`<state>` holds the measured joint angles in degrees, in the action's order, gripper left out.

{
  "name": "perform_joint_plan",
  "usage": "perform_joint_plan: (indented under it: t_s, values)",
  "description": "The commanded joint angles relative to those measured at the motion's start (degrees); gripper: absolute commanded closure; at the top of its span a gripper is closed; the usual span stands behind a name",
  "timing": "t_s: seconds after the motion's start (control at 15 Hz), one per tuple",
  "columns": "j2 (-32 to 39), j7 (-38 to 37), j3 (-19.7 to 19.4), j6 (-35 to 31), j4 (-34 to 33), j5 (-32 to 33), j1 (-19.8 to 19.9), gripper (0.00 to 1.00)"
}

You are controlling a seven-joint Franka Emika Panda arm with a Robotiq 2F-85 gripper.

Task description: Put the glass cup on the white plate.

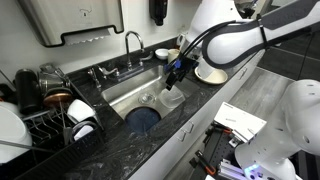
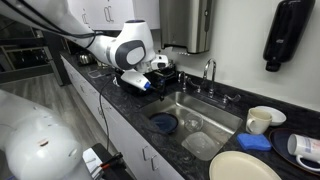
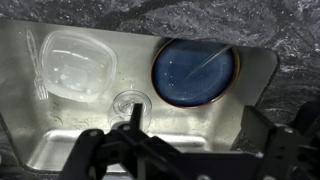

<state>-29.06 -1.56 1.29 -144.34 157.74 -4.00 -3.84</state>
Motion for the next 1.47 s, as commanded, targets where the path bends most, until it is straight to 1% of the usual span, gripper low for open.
perform_joint_plan:
  t_s: [0.0,0.13,0.2,0.27,0.33,0.4,0.47,0.6,0.73,0.87,0.93,1.0,1.07,1.4]
  values:
    - [0.7,0.1,0.2,0.1,-0.4,-0.1,0.1,0.0]
    - [1.1,0.1,0.2,0.1,-0.8,-0.1,0.1,0.0]
    - [1.5,-1.8,1.7,-0.5,-0.6,1.5,1.1,0.0]
    - [3.4,-2.0,1.8,-3.0,-0.8,0.3,0.0,0.0]
    - [5.4,-2.0,2.4,-5.1,-1.3,0.7,-0.4,0.0]
    - [7.5,-3.8,3.7,-6.4,-2.3,1.6,0.2,0.0]
    - [12.5,-5.9,5.5,-8.8,-4.8,3.3,1.4,0.0]
    - [17.7,-10.6,7.9,-8.7,-8.4,7.6,3.7,0.0]
    - [23.5,-18.5,10.0,-7.8,-12.9,15.5,6.8,0.0]
    - [28.7,-22.5,8.9,-5.0,-18.1,22.1,7.0,0.0]
    - [31.6,-21.9,7.5,-3.8,-21.0,23.2,6.1,0.0]
    - [34.3,-19.9,6.2,-2.8,-23.6,22.7,5.0,0.0]
    - [36.9,-16.5,5.2,-1.8,-26.2,20.4,4.2,0.0]
    - [46.9,-9.0,2.8,3.2,-36.6,15.1,2.7,0.0]
